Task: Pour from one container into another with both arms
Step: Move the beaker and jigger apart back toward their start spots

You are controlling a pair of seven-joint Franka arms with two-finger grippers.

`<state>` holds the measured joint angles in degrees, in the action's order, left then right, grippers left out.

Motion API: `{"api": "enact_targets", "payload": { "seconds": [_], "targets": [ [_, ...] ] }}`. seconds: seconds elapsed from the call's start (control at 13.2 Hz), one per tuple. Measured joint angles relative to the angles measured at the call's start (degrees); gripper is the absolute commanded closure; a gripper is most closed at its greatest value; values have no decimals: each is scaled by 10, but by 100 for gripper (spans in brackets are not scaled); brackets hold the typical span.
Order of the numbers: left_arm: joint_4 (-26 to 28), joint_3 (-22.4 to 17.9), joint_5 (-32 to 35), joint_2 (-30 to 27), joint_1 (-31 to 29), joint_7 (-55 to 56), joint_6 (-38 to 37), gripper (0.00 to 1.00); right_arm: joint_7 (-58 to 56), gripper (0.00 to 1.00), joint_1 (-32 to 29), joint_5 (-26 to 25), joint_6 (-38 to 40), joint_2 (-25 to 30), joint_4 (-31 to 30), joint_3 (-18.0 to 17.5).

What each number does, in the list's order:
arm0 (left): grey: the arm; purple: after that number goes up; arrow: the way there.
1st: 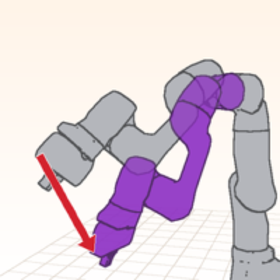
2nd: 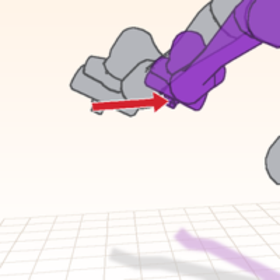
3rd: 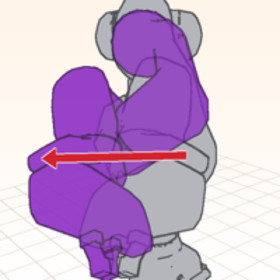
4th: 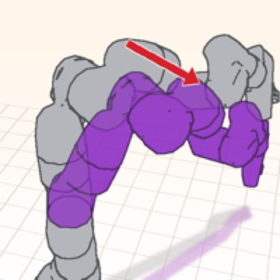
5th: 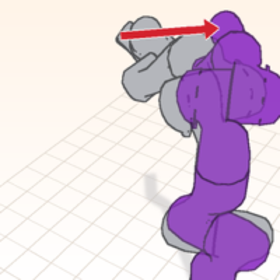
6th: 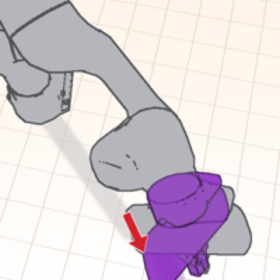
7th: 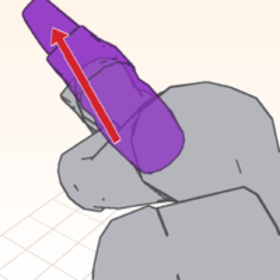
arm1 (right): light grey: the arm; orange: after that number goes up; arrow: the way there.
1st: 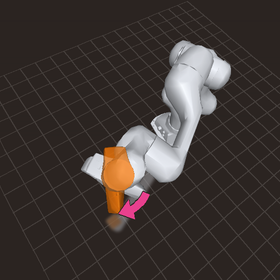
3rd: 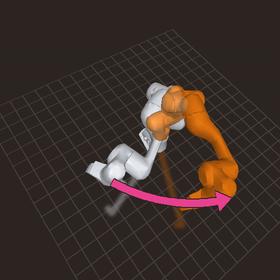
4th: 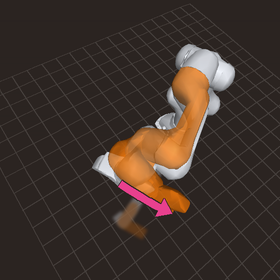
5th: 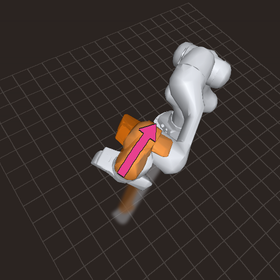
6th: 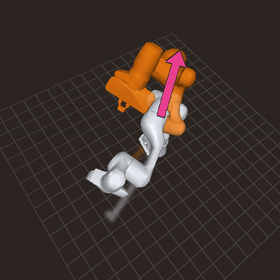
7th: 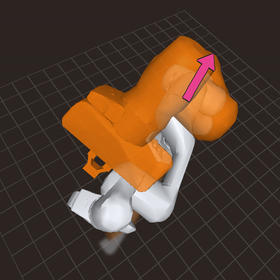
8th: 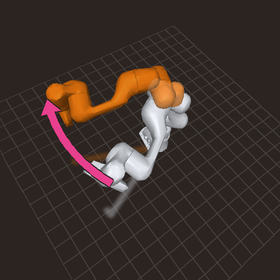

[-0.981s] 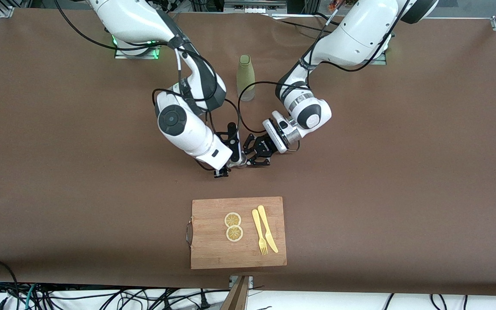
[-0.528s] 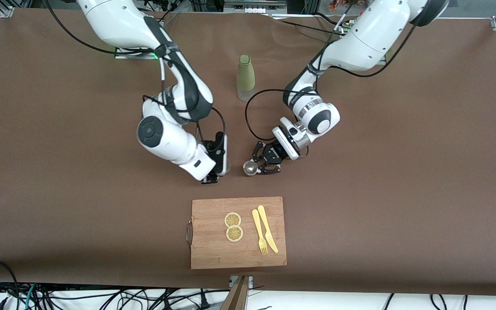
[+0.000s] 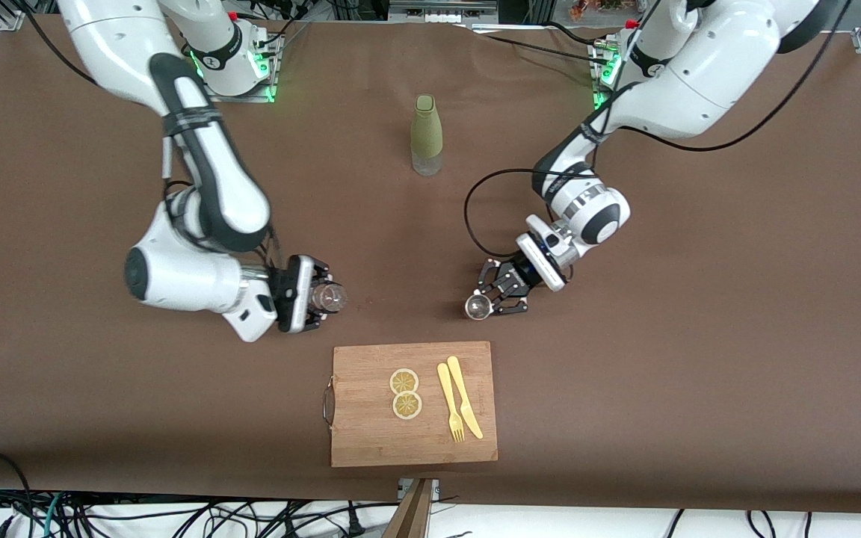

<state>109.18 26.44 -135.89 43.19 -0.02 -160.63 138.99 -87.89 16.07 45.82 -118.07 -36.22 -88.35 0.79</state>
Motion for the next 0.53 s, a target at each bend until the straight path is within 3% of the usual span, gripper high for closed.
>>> {"api": "enact_targets", "payload": {
  "seconds": [0.23, 0.53],
  "targets": [
    [33, 34, 138, -11, -96, 35, -21, 100, -111, 57, -64, 72, 59, 0, -22, 0],
    [50, 34, 338, -18, -184, 89, -125, 100, -226, 57, -145, 99, 147, -5, -43, 0]
  ]
}}
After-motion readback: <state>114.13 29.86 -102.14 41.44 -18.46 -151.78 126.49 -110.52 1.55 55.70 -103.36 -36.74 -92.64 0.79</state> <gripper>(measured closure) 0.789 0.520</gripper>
